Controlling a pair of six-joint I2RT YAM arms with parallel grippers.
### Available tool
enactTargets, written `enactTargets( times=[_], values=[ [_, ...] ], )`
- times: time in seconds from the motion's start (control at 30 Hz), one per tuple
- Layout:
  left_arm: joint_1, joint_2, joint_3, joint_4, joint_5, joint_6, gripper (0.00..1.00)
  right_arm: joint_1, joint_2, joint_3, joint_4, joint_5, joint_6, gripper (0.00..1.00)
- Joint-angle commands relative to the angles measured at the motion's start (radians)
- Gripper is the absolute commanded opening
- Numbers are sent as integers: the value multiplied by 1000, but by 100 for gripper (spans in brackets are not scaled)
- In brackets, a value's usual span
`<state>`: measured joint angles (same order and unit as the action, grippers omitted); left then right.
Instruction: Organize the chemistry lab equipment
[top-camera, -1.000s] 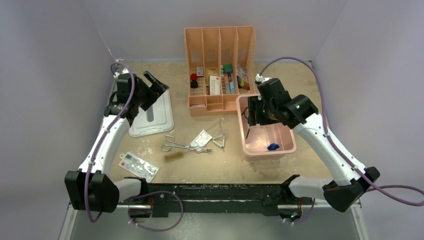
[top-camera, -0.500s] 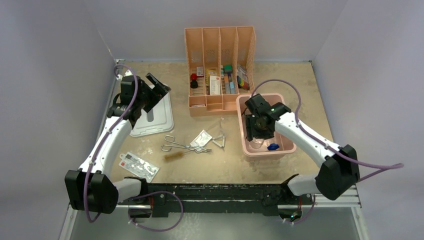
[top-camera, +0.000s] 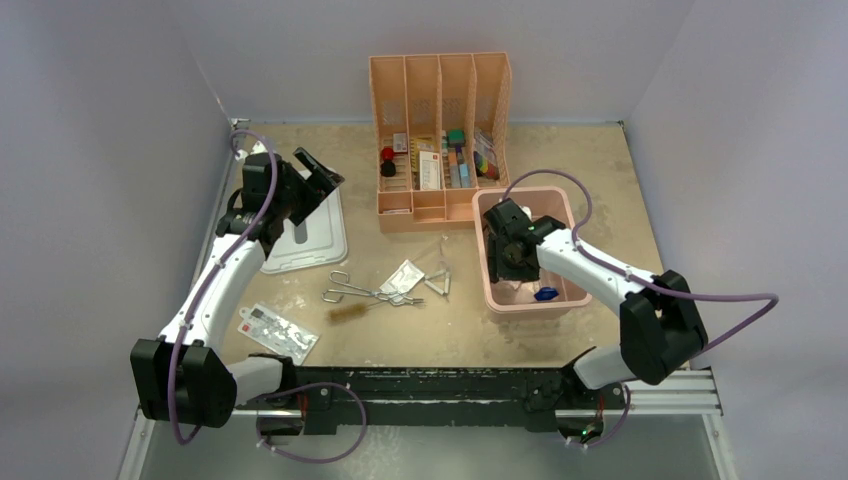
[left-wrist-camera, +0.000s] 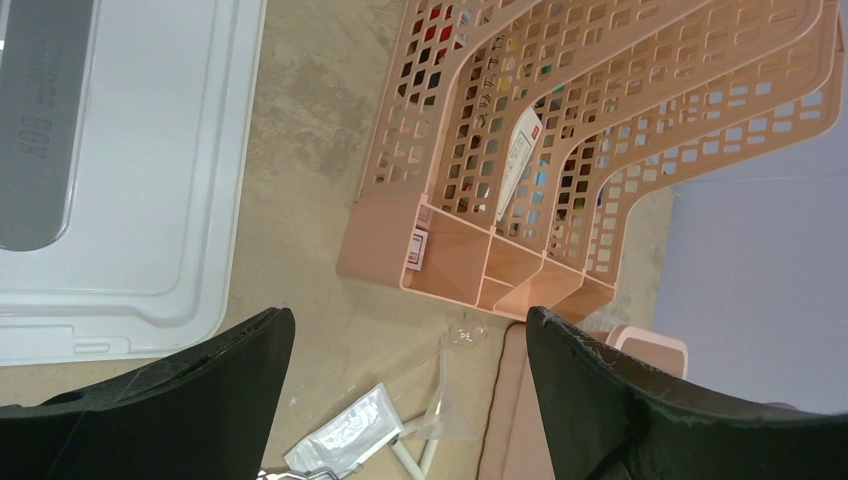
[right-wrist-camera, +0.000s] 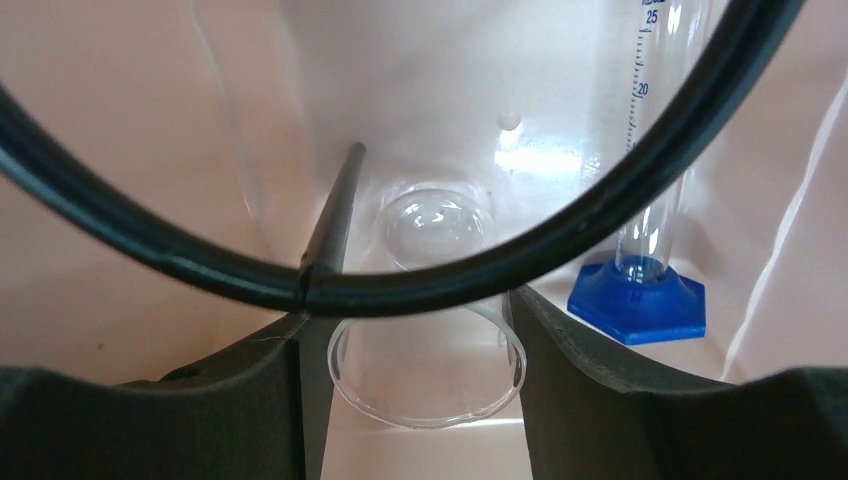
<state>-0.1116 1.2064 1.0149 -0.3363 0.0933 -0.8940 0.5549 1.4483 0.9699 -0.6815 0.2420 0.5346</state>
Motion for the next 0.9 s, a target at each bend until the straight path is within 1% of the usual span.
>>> enactTargets(
  times=[0.0,0.2,0.43,0.5,0.6,0.67,0.87],
  values=[
    [-2,-15,5,65,13,14,85,-12,-9,-35,82,21,27,53],
    [-3,-1,9,90,10,9,85,-13,-22,-82,127,27,16,59],
    [-3,10,12,113,1,11,85,-18,2,-79,145,31,4,60],
    [-4,15,14,116,-1,14,85,-18,2,-74,142,30,7,62],
    [-3,21,22,111,1,15,85,-18,-10,-58,126,27,10,69],
    [-3,18,22,108,1,23,85,-18,-27,-46,114,30,11,71],
    [-3,16,22,96,0,31,85,-19,-74,39,45,47,5,74]
  ],
)
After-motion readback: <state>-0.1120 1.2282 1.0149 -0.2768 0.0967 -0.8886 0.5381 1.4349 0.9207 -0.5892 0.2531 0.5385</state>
